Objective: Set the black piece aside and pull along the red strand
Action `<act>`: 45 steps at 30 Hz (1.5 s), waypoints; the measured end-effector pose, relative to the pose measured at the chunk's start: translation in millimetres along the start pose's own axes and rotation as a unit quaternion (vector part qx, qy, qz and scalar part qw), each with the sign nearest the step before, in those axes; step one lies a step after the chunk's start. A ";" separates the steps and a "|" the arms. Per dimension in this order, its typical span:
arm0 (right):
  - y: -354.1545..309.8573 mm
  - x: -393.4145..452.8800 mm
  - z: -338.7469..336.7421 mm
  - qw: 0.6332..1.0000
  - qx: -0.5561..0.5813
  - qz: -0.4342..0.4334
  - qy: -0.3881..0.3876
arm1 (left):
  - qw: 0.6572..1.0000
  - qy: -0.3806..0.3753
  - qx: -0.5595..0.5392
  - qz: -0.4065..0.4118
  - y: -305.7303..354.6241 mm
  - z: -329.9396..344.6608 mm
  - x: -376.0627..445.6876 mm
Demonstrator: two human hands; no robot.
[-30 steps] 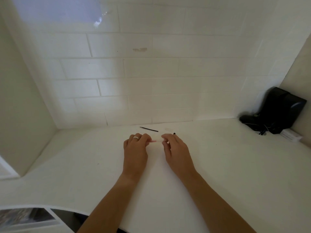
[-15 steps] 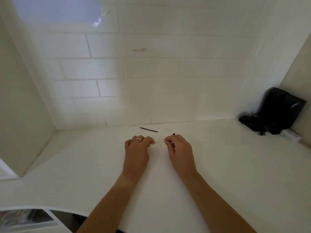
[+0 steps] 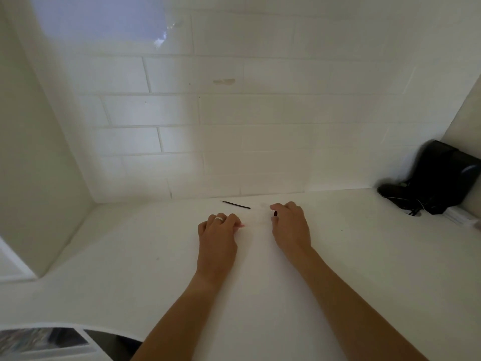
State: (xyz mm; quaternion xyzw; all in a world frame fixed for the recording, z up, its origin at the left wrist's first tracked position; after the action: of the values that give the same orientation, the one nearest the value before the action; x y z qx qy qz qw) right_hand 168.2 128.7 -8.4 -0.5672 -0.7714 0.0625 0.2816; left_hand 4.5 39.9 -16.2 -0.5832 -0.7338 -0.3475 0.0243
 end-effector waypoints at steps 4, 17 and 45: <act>-3.2 7.0 2.4 0.999 0.036 -0.032 0.004 | 1.000 -0.003 -0.003 -0.001 0.0 -0.4 0.6; -14.1 -30.7 -16.0 0.921 0.389 0.029 -0.016 | 1.000 0.004 -0.010 0.005 0.3 -1.3 0.9; -17.9 -33.5 -15.1 0.911 0.409 -0.017 -0.039 | 0.998 0.018 -0.052 -0.003 0.0 -7.7 0.4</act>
State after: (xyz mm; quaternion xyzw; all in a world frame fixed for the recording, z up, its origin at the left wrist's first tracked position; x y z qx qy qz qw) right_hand 167.4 88.6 -0.6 -0.3863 -0.6980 0.3899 0.4600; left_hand 1.6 36.1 -10.2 -0.5752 -0.7158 -0.3958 0.0061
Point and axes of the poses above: each hand's wrist, its own x-axis towards the middle knuckle, its own z-axis out of the palm, y = z × x, the point moved 4 cm from there along x, towards the middle knuckle, and after that the axes turned 3 degrees about -z, right-handed, at the moved point
